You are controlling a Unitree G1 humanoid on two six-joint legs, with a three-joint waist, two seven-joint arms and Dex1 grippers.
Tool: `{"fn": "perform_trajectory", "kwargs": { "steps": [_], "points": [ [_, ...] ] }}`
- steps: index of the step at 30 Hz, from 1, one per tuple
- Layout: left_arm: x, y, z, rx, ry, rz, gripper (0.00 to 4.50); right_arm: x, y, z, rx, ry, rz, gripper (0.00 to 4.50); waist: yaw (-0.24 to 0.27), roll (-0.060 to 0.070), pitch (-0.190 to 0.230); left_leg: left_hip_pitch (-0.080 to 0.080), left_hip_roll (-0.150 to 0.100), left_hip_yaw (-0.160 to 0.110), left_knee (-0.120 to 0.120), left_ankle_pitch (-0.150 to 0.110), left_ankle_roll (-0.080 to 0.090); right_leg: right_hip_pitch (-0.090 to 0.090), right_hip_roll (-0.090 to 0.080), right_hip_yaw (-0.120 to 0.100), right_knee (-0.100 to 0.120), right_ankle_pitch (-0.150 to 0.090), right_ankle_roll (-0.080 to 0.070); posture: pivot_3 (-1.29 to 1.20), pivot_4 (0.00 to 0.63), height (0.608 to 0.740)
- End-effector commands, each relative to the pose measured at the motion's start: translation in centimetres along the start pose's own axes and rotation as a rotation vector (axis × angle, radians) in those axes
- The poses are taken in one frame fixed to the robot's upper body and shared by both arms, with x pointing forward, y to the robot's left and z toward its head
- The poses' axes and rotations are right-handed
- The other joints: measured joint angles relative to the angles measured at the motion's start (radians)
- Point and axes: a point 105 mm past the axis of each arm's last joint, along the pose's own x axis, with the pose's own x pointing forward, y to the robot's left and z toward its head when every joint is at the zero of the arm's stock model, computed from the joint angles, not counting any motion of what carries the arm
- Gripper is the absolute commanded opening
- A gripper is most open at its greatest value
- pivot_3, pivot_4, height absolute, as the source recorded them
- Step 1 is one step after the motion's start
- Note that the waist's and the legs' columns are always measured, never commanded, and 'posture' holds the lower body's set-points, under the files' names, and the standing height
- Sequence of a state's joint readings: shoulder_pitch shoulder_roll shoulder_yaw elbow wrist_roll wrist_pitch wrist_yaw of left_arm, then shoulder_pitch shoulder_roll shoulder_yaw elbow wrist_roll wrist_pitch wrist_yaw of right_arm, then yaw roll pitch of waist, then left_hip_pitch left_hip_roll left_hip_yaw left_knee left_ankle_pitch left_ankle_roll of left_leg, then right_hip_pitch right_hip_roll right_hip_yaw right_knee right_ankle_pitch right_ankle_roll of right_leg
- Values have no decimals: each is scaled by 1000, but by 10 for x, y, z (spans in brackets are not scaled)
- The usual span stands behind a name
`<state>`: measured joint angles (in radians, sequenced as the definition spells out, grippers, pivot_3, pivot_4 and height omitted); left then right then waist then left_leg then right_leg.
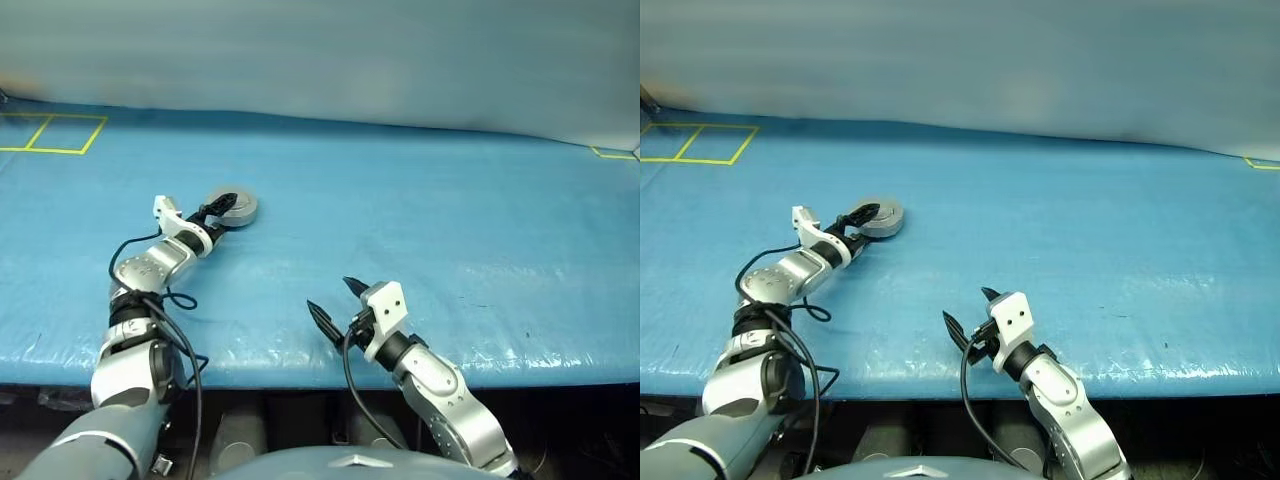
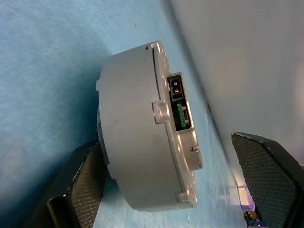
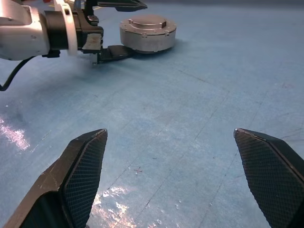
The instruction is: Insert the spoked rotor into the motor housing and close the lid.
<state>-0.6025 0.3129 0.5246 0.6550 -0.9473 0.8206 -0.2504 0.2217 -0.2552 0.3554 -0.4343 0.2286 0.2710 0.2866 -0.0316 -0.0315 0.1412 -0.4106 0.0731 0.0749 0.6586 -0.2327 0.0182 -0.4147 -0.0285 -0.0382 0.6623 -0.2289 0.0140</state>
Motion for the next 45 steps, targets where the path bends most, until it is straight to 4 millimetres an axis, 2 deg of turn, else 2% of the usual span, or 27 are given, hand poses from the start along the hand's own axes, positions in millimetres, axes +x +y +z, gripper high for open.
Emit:
{"fn": "perform_trajectory", "kwargs": {
  "steps": [1,5,7,13,17,19,23,26,32,39,45],
  "points": [
    [-26,19,-10,-10,50,80,4457,0,2,7,0,-28,13,4500,-1,0,0,0,1,0,0,0,0,0,-1,0,0,0,0,0,150,740],
    [-57,22,-19,27,69,78,4457,0,4,5,-6,-24,28,4500,4,1,-1,1,1,0,0,0,-1,1,-2,1,0,-2,-3,0,150,740],
    [-72,20,-23,119,71,71,4457,0,4,4,29,-24,24,4500,6,1,-1,1,1,0,0,0,-1,1,-3,2,0,-3,-5,0,150,740],
    [-110,16,-42,493,46,52,4457,-3,-6,5,54,-60,-41,4500,12,3,-2,1,1,2,-3,-1,-2,0,-8,0,0,-6,-10,0,150,740],
    [-121,9,-55,758,-13,35,4457,-6,-16,5,81,-90,-96,4500,18,3,-2,0,1,3,-3,-4,-7,-7,-10,0,0,-6,-10,0,150,740],
    [-126,1,-54,885,-115,6,4457,-7,-17,4,101,-95,-96,4500,21,4,-2,-2,0,3,-3,-4,-7,-10,-11,0,0,-5,-11,0,150,740],
    [-128,-1,-58,1066,-200,8,4457,-7,-17,2,90,-94,-86,4500,26,4,-1,-6,0,3,-3,-3,-5,-13,-11,-1,-1,-5,-11,0,150,740],
    [-127,5,-59,1164,-225,20,4457,-6,-18,0,55,-78,-83,4500,26,4,-1,-6,0,3,-3,-2,-3,-13,-11,-1,-1,-5,-10,0,150,740],
    [-126,9,-64,1210,-213,-2,4457,-6,-24,1,29,-80,-104,4500,22,4,-1,-6,0,4,-3,-1,-2,-14,-10,-2,-1,-6,-10,0,150,740],
    [-119,3,-65,1227,-214,-31,4457,-5,-40,7,6,-96,-148,4500,23,4,-1,-6,0,4,-3,-1,-1,-13,-10,-3,-1,-6,-10,0,150,740],
    [-119,0,-64,1242,-217,-32,4457,-4,-43,5,-19,-86,-165,4500,22,4,-1,-7,0,5,-3,-1,-1,-11,-8,-3,-1,-5,-10,0,150,740]
  ]
}}
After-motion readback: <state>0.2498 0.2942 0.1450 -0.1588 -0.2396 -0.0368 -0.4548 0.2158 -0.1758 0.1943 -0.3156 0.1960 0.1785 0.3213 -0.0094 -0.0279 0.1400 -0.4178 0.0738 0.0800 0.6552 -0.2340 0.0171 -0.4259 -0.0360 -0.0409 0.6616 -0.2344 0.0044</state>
